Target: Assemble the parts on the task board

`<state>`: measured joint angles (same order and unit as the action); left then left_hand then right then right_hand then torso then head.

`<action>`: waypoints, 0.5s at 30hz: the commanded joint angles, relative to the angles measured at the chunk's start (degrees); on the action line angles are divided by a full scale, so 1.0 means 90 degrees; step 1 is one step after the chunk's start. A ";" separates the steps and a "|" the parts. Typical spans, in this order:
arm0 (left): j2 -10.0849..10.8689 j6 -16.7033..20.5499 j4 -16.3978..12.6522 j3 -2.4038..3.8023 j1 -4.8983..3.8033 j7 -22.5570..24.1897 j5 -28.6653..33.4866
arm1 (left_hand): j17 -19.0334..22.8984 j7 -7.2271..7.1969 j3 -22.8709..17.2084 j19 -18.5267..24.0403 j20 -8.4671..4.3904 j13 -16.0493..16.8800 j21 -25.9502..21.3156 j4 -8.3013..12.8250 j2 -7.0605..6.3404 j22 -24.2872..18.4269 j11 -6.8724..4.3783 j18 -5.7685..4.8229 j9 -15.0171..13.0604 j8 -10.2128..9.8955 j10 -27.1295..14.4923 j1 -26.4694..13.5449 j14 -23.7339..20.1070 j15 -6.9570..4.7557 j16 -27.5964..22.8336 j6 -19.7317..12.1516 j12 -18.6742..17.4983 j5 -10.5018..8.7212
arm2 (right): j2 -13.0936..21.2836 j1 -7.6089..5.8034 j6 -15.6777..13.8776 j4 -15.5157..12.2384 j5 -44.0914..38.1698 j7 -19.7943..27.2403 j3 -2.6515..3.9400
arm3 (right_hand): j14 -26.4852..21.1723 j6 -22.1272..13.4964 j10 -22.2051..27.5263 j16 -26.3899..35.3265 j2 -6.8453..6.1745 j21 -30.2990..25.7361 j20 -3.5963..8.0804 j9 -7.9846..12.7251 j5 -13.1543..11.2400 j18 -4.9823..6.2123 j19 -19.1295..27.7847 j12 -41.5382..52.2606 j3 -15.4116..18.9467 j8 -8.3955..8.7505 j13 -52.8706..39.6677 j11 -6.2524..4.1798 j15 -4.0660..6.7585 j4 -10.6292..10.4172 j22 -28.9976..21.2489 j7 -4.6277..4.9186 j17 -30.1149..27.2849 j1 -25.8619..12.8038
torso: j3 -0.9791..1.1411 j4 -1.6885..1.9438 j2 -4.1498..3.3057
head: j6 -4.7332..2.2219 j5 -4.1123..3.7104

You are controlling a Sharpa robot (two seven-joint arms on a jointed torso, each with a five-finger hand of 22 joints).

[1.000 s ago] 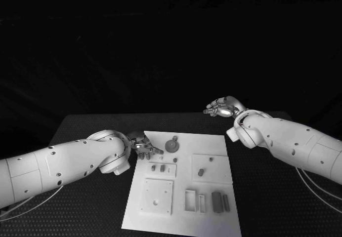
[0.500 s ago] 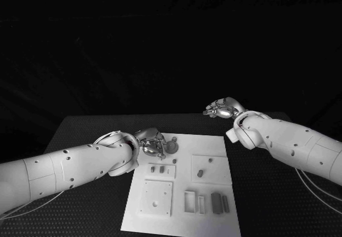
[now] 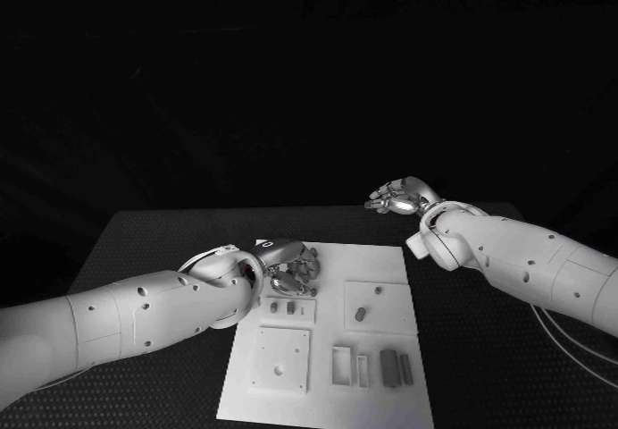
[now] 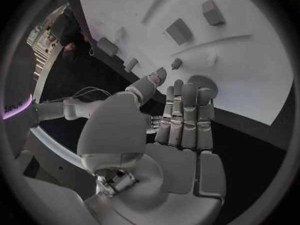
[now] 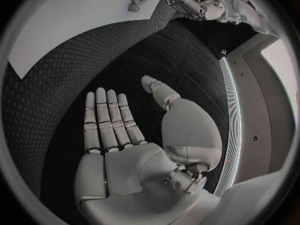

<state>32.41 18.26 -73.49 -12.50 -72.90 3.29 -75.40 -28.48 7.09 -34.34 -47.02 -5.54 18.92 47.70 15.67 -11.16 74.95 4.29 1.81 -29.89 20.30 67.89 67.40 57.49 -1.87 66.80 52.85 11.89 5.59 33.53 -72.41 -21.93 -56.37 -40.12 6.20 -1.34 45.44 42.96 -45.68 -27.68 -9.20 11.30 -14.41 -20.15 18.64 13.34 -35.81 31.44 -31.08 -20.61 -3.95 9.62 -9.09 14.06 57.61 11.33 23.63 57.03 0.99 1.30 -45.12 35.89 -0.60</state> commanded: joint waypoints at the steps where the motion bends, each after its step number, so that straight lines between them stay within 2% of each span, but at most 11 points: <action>1: -0.0085 -0.0041 0.0043 -0.0005 0.0046 0.0157 -0.0785 | -0.0038 0.0002 0.0048 -0.0091 -0.0226 -0.0054 0.0080 -0.0004 0.0020 0.0056 0.0007 0.0119 0.0016 -0.0031 0.0023 0.0028 0.0090 -0.0003 0.0103 0.0073 -0.0088 -0.0017 | -0.0010 0.0003 0.0074 -0.0019 -0.0039 0.0068 0.0000 | 0.0017 -0.0046 -0.0066 0.0034 0.0030 -0.0043 -0.0033 0.0009 0.0040 0.0097 -0.0021 -0.0038 0.0020 -0.0022 0.0007 0.0000 -0.0039 -0.0018 -0.0007 0.0017 -0.0009 -0.0041 | 0.0000 0.0001 0.0003 | 0.0005 -0.0008; 15: -0.0270 -0.0160 0.0289 -0.0007 0.0151 -0.0013 -0.1102 | -0.0071 0.0064 0.0052 -0.0191 -0.0138 -0.0330 0.0143 -0.0110 0.0000 0.0102 0.0129 0.0236 0.0116 -0.0217 -0.0180 -0.0048 0.0227 0.0100 0.0311 -0.0024 -0.0582 -0.0022 | -0.0011 0.0003 0.0073 -0.0028 -0.0039 0.0071 0.0001 | 0.0019 -0.0046 -0.0068 0.0034 0.0030 -0.0048 -0.0034 0.0011 0.0042 0.0098 -0.0024 -0.0042 0.0022 -0.0023 0.0007 0.0001 -0.0039 -0.0019 -0.0006 0.0018 -0.0011 -0.0038 | 0.0005 0.0004 0.0002 | 0.0010 -0.0039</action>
<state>30.28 17.67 -70.90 -12.60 -71.63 3.35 -83.57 -29.05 7.59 -33.99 -48.34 -5.93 15.98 48.81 15.00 -11.16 74.94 5.44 2.63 -28.89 18.47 66.54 67.40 59.28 -0.93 69.27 52.92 6.83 5.59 33.49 -72.40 -21.93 -56.50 -40.12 6.21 -1.34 45.44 42.96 -46.09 -27.68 -9.20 11.08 -14.41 -20.10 18.64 13.34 -35.81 31.44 -31.08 -20.61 -3.95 9.61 -9.09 14.06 57.62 11.33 23.59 57.03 1.02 1.31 -45.12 35.91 -0.93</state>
